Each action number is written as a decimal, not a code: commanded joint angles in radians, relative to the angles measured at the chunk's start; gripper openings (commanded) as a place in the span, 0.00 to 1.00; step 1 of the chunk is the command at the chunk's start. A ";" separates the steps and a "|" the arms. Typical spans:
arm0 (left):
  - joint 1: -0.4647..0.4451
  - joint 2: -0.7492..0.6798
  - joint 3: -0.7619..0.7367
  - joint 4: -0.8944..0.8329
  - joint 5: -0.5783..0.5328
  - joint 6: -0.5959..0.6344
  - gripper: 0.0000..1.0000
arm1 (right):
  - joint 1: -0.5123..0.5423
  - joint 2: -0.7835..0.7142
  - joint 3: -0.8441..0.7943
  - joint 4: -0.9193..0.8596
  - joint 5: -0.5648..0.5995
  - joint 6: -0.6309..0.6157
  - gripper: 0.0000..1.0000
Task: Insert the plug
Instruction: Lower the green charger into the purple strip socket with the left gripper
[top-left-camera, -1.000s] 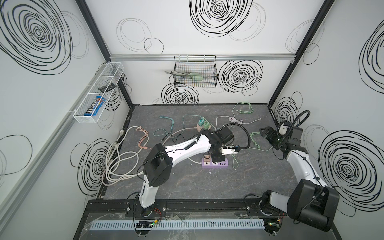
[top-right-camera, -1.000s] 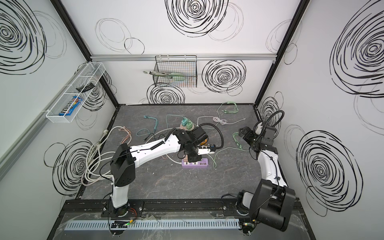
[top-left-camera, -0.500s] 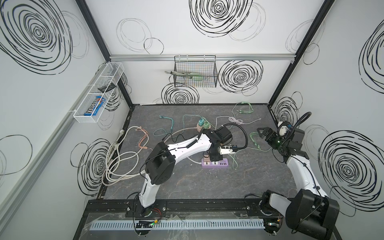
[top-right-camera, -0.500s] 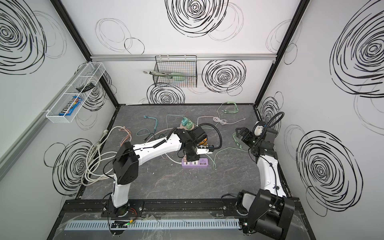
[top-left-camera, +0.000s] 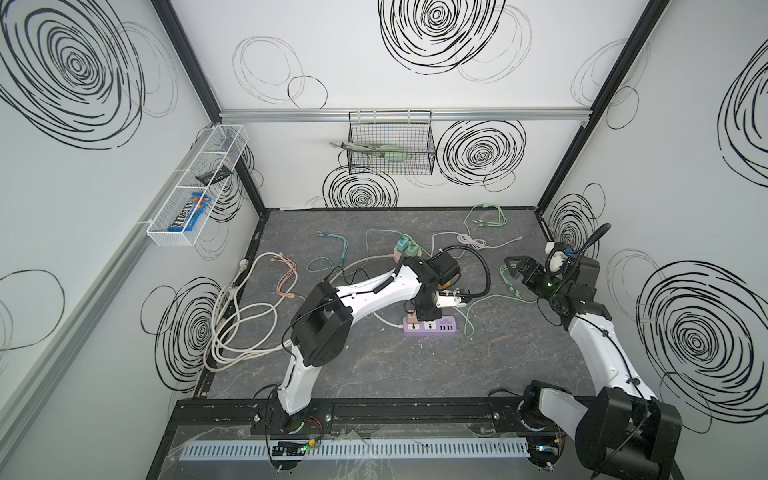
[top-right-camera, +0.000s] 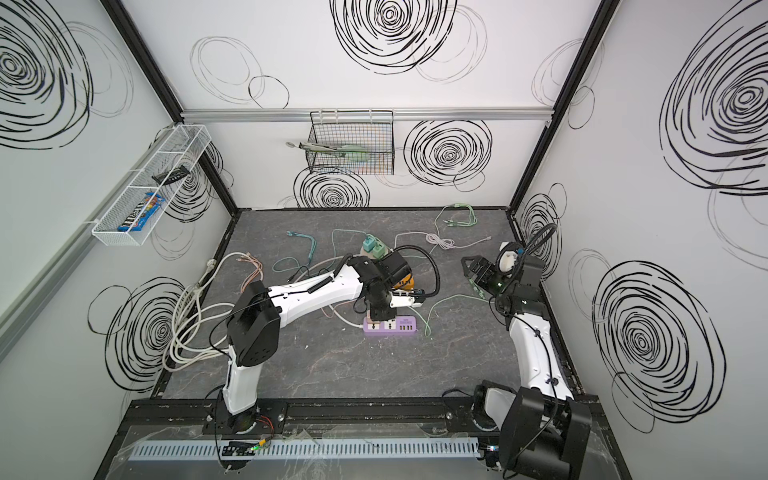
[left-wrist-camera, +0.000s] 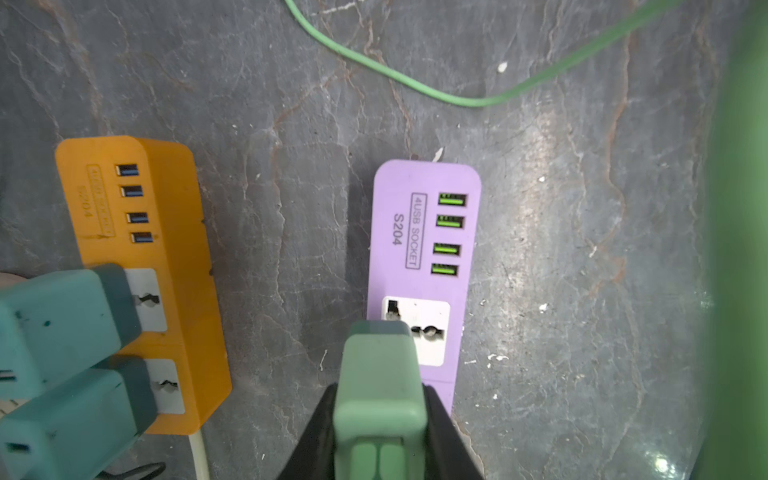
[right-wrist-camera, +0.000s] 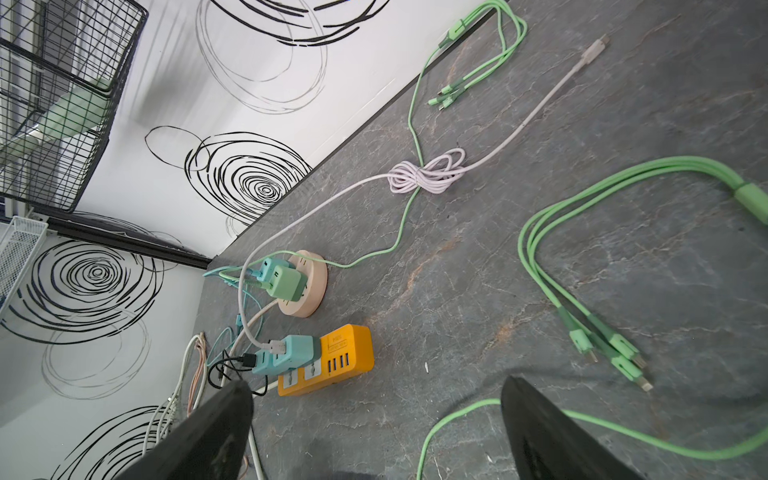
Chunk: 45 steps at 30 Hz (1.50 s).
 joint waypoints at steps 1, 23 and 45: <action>0.003 0.030 -0.016 0.009 0.000 0.020 0.00 | 0.017 -0.003 0.003 0.025 -0.002 0.000 0.97; -0.011 -0.004 -0.025 -0.017 0.052 0.038 0.00 | 0.047 0.014 0.006 0.030 0.022 0.000 0.97; -0.008 0.005 -0.027 0.004 0.005 0.039 0.00 | 0.061 0.027 0.005 0.041 0.021 0.004 0.97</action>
